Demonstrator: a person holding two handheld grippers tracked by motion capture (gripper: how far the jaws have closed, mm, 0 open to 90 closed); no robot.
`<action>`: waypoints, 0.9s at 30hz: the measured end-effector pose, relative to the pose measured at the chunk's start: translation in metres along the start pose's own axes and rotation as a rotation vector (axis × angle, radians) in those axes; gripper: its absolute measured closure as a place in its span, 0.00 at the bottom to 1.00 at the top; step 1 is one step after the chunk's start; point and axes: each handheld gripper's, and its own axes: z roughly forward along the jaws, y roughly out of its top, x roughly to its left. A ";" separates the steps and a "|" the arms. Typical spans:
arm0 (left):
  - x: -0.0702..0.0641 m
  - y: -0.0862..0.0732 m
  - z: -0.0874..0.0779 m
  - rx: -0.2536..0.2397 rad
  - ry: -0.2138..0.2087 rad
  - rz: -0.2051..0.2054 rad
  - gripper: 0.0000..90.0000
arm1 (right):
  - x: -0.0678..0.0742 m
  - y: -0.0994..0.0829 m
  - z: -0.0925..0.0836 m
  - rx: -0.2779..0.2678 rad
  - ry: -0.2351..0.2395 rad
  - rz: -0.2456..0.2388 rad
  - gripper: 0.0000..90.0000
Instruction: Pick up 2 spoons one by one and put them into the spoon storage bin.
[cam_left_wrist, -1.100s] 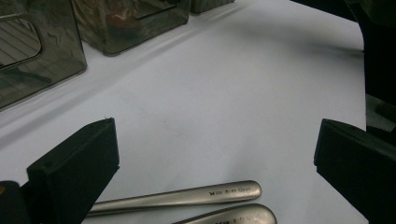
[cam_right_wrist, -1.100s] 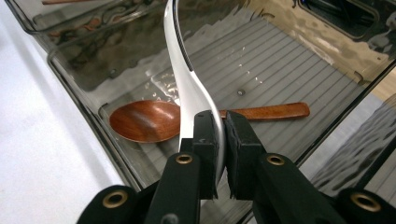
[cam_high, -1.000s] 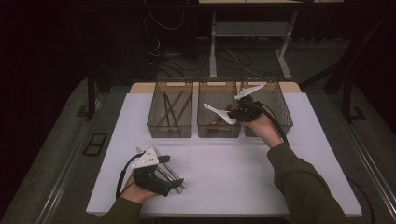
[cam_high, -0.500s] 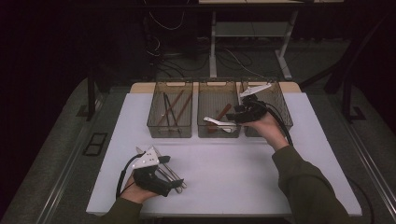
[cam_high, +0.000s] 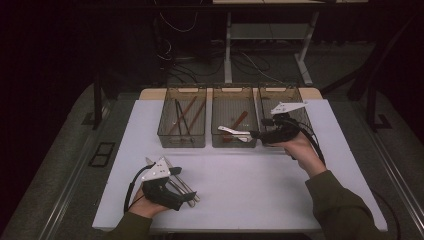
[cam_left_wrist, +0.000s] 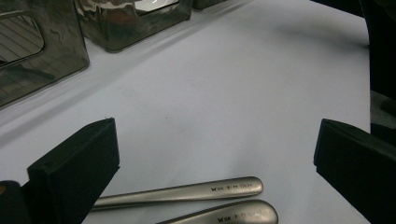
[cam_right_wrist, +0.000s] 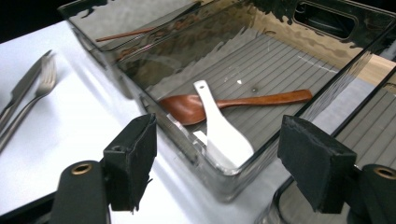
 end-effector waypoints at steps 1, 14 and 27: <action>0.000 0.000 0.000 -0.002 0.002 -0.001 0.00 | 0.001 -0.002 -0.002 -0.001 0.002 0.003 0.30; -0.001 0.001 -0.002 -0.002 0.012 0.000 0.00 | 0.014 -0.036 -0.024 -0.021 -0.004 0.022 0.23; -0.002 0.003 -0.005 0.030 0.036 0.001 0.04 | 0.022 -0.091 -0.061 -0.075 -0.059 0.049 0.21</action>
